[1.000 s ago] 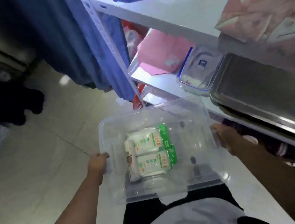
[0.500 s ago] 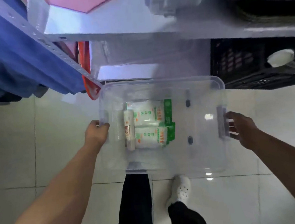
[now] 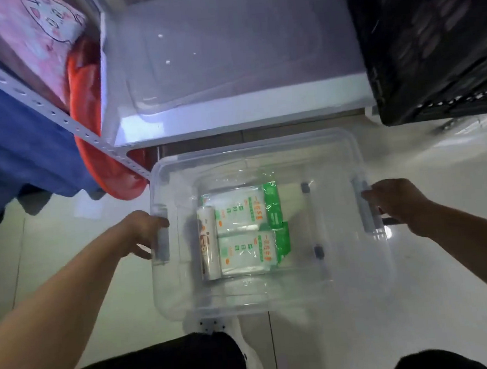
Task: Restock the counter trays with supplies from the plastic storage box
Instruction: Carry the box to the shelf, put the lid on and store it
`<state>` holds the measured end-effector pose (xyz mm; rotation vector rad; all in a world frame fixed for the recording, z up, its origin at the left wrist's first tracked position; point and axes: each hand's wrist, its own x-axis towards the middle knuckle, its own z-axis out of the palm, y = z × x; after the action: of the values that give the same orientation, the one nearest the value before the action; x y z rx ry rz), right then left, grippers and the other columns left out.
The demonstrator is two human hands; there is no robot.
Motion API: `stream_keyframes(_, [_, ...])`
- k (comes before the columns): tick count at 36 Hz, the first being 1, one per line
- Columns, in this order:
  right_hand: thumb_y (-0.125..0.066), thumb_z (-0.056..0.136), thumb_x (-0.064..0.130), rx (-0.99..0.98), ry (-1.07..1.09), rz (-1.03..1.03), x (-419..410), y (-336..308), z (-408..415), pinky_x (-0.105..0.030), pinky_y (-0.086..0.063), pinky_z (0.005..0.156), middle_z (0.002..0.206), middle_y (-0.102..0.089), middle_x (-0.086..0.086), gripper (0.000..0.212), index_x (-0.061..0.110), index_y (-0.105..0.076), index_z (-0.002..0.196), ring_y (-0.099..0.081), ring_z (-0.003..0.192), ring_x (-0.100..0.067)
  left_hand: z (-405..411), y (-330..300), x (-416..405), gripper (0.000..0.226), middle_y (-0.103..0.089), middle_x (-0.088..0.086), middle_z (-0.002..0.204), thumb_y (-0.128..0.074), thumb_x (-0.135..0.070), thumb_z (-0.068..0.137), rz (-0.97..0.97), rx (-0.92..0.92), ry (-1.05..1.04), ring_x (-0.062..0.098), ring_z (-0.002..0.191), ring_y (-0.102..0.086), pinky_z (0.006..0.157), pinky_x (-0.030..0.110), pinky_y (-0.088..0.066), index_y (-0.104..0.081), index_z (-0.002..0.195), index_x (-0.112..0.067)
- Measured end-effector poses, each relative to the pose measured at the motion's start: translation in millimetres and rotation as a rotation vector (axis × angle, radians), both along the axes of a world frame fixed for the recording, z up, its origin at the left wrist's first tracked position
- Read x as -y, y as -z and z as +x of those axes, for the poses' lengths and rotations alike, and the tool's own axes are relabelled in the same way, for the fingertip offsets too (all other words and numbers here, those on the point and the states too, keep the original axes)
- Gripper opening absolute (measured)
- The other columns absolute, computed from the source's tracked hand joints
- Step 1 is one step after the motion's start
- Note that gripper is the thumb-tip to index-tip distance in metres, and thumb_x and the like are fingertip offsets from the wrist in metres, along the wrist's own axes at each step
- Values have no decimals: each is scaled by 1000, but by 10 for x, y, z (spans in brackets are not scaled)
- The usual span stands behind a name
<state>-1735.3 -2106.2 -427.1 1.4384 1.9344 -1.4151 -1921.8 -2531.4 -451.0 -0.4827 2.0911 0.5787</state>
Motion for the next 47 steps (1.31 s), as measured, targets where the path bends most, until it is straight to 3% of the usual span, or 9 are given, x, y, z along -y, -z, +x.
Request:
stream_keyframes(6, [-74,83,10,-98,-88,53,-113,306,49,-51,-57,79,77,-69,-17,3,10,-73,85,-64,68,-31,-496,-221,-58,41,-69,15,100,-57,-41,98,-270,202,244,31,78,-70,59,41,-60,-64,108,-2])
stream_keyframes(10, [-77,80,12,-170,-167,170,-129,446,80,-46,-54,70,73,-69,-21,9,5,-75,75,-64,71,-37,-873,-443,-414,30,-68,13,84,-60,-30,93,-374,-543,485,28,66,-60,58,30,-46,-70,102,-3])
stream_keyframes(13, [-77,79,21,-208,-227,344,-72,513,100,-38,-50,64,63,-69,-13,23,9,-73,60,-62,63,-34,-1008,-590,-768,32,-68,15,109,-61,-24,86,-309,-935,521,34,90,-59,76,36,-48,-68,115,-14])
stream_keyframes(19, [-76,82,20,-225,-169,330,-37,467,127,-29,-41,57,56,-66,-11,26,5,-73,62,-59,54,-27,-1145,-365,-1307,93,-13,8,168,-65,-28,88,-294,-778,707,35,153,-11,123,52,-15,-7,160,-20])
stream_keyframes(25, [-75,82,10,-190,-112,281,-57,572,78,-23,-32,48,35,-49,1,32,1,-64,53,-45,41,-20,-1077,-20,-1195,55,-46,5,148,-51,-27,90,-462,-876,676,30,139,-37,115,53,-21,-38,143,-20])
stream_keyframes(31, [-74,83,18,-232,-139,335,-21,598,126,-24,-42,53,67,-70,-24,30,-8,-72,69,-61,51,-26,-548,-152,-1129,48,-58,7,124,-54,-1,86,-637,-927,894,32,117,-53,103,53,-34,-47,130,-21])
stream_keyframes(35, [-70,86,27,-183,-193,370,22,522,165,-24,-44,57,63,-70,-12,28,4,-74,71,-65,59,-23,-101,-582,-1144,55,-55,6,122,-59,-1,83,-698,-1045,976,32,109,-58,94,47,-41,-40,132,-17])
stream_keyframes(39, [-64,89,35,-177,-281,582,208,392,125,-46,-47,94,134,-53,-13,50,16,-54,134,-53,118,-36,250,-1441,-1092,51,-61,10,100,-73,0,74,-620,-1391,1068,33,87,-59,81,44,-46,-53,119,-13])
stream_keyframes(47, [-74,80,52,-896,27,297,122,-289,-267,-47,-28,117,162,-19,1,97,36,-13,154,-25,146,-23,594,-3082,-860,43,-64,20,115,-73,-18,87,-246,-1967,781,41,100,-59,77,52,-50,-63,129,-14])
